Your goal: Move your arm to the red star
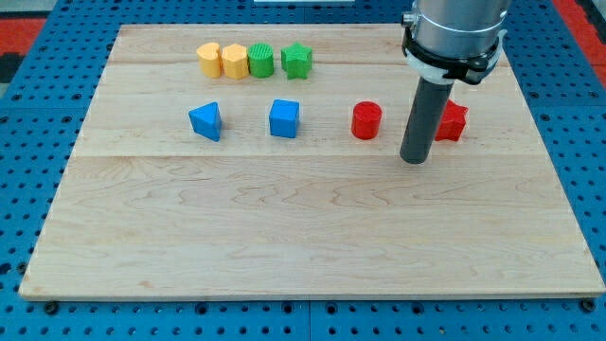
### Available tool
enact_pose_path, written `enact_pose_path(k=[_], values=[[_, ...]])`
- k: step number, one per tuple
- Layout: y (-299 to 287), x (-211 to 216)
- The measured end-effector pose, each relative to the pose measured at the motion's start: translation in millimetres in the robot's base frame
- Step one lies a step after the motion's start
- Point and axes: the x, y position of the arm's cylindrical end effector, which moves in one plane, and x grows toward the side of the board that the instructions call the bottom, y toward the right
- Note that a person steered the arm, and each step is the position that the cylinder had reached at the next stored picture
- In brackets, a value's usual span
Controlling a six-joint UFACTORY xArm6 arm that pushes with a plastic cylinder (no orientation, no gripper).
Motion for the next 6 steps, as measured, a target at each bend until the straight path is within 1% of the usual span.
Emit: enact_pose_path(k=[1,2,4,6], values=[[0,0],[0,-18],[0,-19],[58,-19]])
